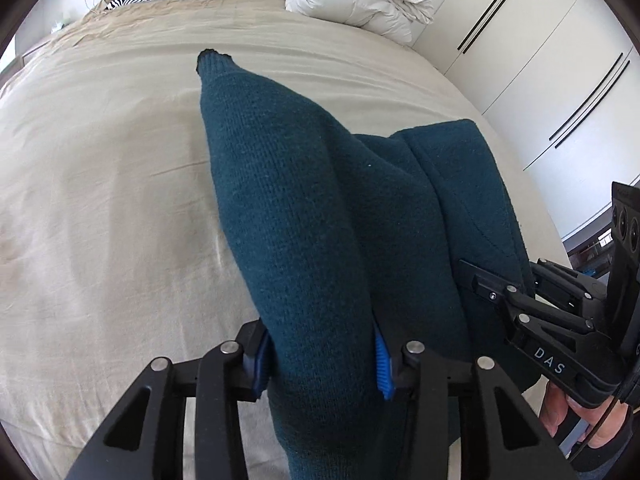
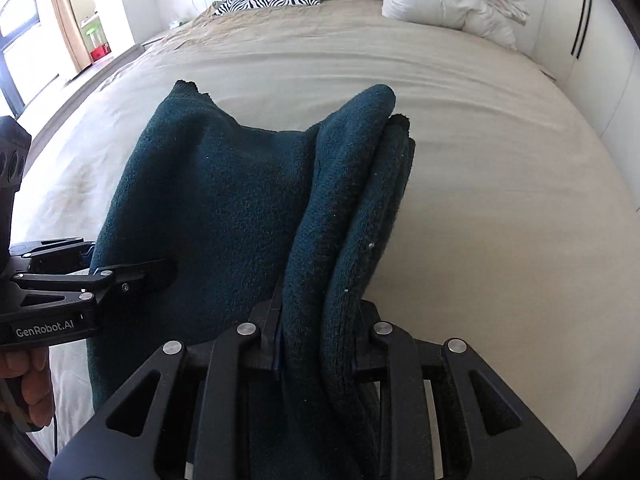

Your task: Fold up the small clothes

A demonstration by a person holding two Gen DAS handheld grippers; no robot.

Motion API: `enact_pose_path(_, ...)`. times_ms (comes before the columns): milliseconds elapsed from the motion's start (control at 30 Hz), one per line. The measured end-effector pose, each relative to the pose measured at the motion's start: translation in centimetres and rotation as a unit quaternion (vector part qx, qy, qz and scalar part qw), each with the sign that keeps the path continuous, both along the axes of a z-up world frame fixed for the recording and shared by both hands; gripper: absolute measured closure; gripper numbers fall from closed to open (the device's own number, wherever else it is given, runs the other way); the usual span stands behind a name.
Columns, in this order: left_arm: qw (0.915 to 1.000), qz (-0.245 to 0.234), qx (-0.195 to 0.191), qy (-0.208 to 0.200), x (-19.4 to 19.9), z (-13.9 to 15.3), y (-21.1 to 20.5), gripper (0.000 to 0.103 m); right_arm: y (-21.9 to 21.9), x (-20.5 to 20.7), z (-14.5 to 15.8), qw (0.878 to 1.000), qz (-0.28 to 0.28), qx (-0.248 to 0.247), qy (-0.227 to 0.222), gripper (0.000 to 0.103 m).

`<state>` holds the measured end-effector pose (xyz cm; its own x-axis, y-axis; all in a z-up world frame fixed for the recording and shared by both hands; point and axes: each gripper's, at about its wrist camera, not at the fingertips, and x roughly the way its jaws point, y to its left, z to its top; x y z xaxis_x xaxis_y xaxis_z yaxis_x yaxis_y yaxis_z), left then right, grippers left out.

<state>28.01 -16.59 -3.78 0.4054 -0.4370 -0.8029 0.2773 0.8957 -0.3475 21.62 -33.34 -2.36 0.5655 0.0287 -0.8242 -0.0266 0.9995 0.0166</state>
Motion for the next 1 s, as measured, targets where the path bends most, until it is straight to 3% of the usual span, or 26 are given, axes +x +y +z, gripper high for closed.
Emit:
enact_pose_path(200,0.9997,-0.012,-0.013,-0.017,-7.4,3.5,5.9,0.058,3.1,-7.1,4.1,0.996,0.034,0.08,-0.028,0.082)
enact_pose_path(400,0.9999,0.0,0.012,-0.011,-14.5,4.1,11.4,0.057,9.8,-12.4,4.2,0.989,0.084,0.119,-0.016,0.082)
enact_pose_path(500,0.9995,0.015,0.027,-0.003,-16.4,3.2,13.9,0.057,13.8,-12.9,2.9,0.987,0.101,0.128,-0.002,0.082)
enact_pose_path(700,0.9982,0.042,0.029,0.032,-16.8,-0.9,17.1,0.056,16.2,-12.5,-1.5,0.983,0.096,0.156,0.031,0.082)
enact_pose_path(800,0.9977,0.05,0.021,0.041,-16.7,-3.0,17.9,0.045,16.0,-11.3,-3.9,0.985,0.072,0.153,0.042,0.079)
enact_pose_path(900,0.9972,0.061,0.0,0.043,-16.4,-4.2,18.5,0.032,15.1,-11.6,-6.8,0.978,0.05,0.195,0.057,0.076)
enact_pose_path(1000,0.9972,0.065,-0.009,0.037,-16.4,-5.0,18.7,0.023,12.9,-13.4,-8.6,0.972,0.035,0.225,0.052,0.058)
